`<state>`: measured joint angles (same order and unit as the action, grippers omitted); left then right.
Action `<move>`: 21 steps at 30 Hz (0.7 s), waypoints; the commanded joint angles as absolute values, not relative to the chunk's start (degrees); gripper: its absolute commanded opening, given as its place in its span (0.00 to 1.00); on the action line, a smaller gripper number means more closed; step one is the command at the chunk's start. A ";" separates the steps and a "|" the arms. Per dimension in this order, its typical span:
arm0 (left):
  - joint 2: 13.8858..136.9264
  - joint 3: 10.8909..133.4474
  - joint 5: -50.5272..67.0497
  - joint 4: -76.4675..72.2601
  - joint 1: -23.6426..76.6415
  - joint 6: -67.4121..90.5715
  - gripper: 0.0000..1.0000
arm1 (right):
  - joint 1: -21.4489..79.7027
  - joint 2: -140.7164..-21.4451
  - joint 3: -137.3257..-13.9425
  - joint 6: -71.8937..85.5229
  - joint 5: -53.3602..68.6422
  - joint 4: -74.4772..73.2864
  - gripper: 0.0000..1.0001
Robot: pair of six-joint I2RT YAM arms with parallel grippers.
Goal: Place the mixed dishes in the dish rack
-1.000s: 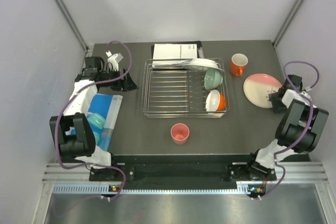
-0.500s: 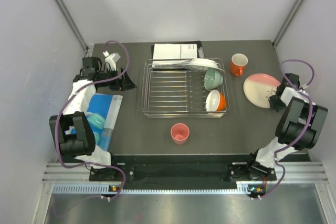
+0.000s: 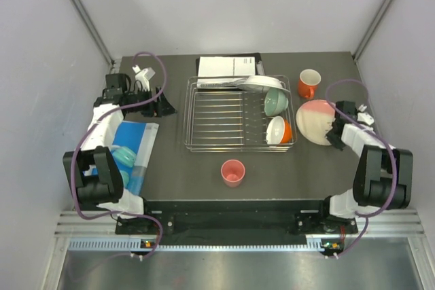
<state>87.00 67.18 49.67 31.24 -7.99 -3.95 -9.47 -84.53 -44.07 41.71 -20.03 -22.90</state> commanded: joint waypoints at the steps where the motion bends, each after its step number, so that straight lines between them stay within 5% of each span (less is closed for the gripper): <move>1: 83.67 68.73 51.07 30.67 -8.35 -3.52 0.82 | -3.18 -79.20 -37.45 38.58 -12.40 -32.77 0.00; 17: 79.98 69.35 51.59 31.20 -8.26 -2.28 0.82 | 23.36 -61.18 -34.19 55.45 -8.01 -52.37 0.00; 21: 80.07 68.73 51.24 31.90 -8.17 -3.16 0.82 | 25.75 -61.08 -36.03 56.60 -6.76 -54.57 0.18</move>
